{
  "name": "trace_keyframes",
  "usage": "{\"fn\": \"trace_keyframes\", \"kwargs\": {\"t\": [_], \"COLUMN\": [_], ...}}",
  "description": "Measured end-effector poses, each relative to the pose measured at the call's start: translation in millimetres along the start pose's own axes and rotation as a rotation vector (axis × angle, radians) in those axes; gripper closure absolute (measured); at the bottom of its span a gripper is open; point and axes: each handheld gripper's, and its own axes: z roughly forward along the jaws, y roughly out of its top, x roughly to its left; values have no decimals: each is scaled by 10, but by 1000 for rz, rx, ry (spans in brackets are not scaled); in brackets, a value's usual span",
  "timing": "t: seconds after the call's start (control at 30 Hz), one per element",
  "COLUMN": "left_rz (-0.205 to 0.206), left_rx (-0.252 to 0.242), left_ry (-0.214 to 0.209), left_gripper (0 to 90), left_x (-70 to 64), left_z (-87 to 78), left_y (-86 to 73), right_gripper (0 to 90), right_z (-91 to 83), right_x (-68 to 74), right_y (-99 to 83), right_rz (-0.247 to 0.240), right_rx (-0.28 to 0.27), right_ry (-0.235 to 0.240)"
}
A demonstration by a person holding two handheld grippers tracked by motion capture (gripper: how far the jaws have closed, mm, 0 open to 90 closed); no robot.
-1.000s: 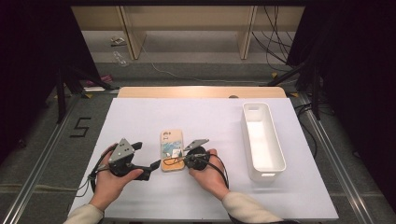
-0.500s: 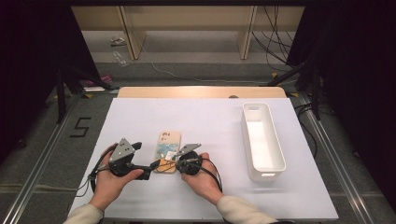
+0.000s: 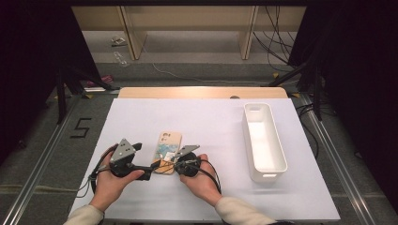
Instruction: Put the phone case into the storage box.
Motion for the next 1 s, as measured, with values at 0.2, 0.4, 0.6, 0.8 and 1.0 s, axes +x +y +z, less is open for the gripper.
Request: {"fn": "trace_keyframes", "kwargs": {"t": [0.2,0.4,0.6,0.8,1.0], "left_rz": [-2,-8,-16,-50,-68], "left_rx": [6,12,24,64,117], "left_ry": [8,17,27,34,54], "left_gripper": [55,64,66,48,0], "left_x": [1,0,15,9,-41], "left_z": [3,7,0,32,130], "left_y": [-1,-1,-6,-1,51], "right_gripper": [900,900,710,418,227], "right_z": [16,15,-216,-635,-1196], "right_x": [-5,-21,-92,-215,-323], "right_y": [1,-5,49,29,-149], "right_rz": [-5,-4,-10,-17,-54], "right_rx": [-11,-23,-80,-219,-384], "right_ry": [9,25,4,7,-8]}}
